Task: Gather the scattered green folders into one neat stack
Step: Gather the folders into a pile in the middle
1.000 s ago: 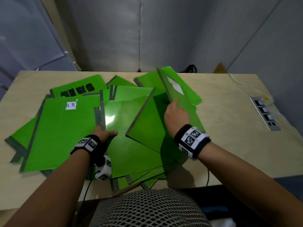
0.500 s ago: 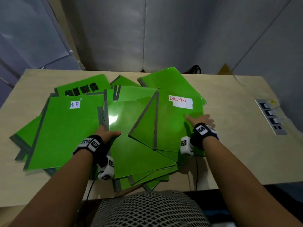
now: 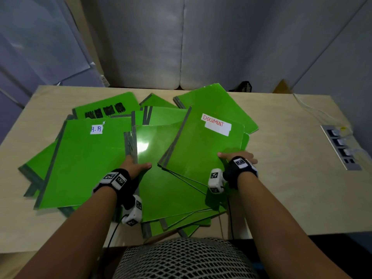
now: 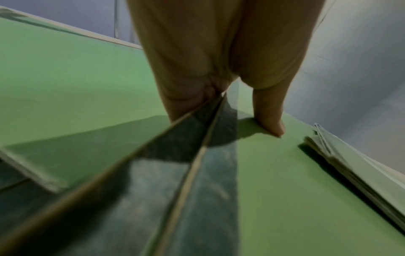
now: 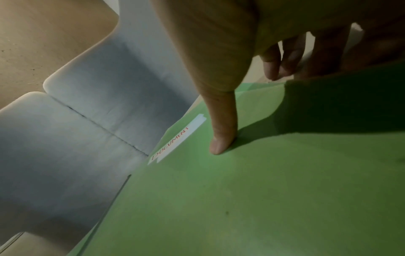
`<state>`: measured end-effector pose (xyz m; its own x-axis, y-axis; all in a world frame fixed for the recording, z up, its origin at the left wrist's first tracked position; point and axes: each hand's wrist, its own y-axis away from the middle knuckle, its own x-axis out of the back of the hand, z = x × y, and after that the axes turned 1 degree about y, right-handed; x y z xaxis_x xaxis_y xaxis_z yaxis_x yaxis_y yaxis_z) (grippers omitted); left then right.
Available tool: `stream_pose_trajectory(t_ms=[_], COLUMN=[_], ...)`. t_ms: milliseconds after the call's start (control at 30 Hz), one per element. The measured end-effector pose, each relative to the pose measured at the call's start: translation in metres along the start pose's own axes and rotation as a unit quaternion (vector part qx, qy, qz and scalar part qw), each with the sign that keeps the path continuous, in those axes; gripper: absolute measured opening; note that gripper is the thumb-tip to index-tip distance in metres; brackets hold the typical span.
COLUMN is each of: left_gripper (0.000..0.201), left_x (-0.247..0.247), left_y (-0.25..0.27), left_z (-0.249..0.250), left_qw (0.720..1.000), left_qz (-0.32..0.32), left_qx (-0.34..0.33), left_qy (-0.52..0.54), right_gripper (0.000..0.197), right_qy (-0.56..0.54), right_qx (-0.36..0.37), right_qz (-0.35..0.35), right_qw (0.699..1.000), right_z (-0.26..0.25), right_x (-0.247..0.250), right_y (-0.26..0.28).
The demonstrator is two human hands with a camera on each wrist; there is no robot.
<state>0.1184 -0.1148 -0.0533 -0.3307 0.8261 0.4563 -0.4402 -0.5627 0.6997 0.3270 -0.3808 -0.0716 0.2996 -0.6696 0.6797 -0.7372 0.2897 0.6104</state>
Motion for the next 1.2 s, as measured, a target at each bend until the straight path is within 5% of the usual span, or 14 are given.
stream_pose_trajectory(t_ms=[100,233,433,567,800,900,1033,1200], left_gripper=[0.095,0.103,0.113,0.142,0.117,0.115,0.111,0.097], left_x=[0.001,0.002,0.000,-0.006,-0.010,-0.009,-0.007,-0.001], left_y=[-0.001,0.004,0.003,-0.008,0.004,0.004,0.002,0.003], left_z=[0.000,0.003,0.005,-0.002,0.005,0.007,0.007,0.009], left_qw=[1.000,0.999,0.992,0.975,0.990,0.992,0.992,0.986], left_qz=[-0.004,-0.023,-0.027,-0.033,0.059,0.051,0.062,0.049], left_qx=[-0.002,-0.009,-0.010,0.026,0.051,0.060,0.058,0.049], left_qy=[-0.001,0.038,0.122,0.217,0.121,0.099,0.089,0.154], right_gripper=[0.108,0.069,0.096,0.098,0.059,0.060,0.064,0.065], right_qy=[0.042,0.056,0.162,0.259,0.322,0.368,0.455,0.441], right_qx=[0.004,0.061,0.141,0.256,0.339,0.383,0.393,0.357], right_qz=[-0.010,-0.073,-0.077,-0.066,-0.034,0.003,-0.077,-0.081], right_qw=[0.999,0.994,0.974,0.929,0.883,0.847,0.795,0.820], right_z=[-0.004,-0.013,-0.029,-0.018,-0.021,-0.032,-0.026,-0.022], right_x=[0.004,0.012,0.030,-0.009,-0.032,-0.016,-0.008,-0.014], right_y=[0.011,0.011,0.025,0.053,0.060,0.040,0.008,0.014])
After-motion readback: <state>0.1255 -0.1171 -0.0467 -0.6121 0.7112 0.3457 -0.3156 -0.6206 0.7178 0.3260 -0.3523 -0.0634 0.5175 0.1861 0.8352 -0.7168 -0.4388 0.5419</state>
